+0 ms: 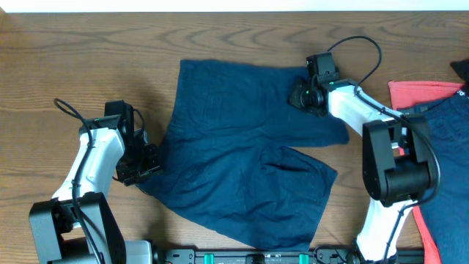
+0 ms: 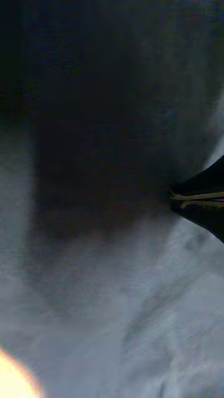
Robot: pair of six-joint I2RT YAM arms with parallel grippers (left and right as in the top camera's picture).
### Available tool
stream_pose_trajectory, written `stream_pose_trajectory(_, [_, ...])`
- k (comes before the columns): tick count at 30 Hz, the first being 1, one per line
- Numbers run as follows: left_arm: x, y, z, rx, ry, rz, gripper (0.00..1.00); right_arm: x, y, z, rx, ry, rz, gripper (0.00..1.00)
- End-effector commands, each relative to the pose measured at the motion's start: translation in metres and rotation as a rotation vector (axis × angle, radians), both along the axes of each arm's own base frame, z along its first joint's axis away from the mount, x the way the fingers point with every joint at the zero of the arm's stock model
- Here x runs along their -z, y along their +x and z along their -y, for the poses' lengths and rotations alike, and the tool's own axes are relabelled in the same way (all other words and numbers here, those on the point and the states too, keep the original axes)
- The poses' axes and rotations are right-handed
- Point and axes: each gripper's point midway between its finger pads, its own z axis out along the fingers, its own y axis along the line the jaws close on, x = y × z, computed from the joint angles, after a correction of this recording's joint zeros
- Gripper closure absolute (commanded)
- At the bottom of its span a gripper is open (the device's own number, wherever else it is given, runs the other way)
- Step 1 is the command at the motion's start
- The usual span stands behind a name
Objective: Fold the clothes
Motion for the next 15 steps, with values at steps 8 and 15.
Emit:
stream_pose_trajectory(8, [0.001,-0.003,0.001,0.002,-0.009,-0.013,0.43,0.029,0.057,-0.062,0.004,0.364,0.123,0.99])
stream_pose_trajectory(15, [0.001,-0.003,0.001,0.002,-0.009,-0.014,0.43,-0.072,0.116,-0.086,-0.248,0.423,0.426,0.99])
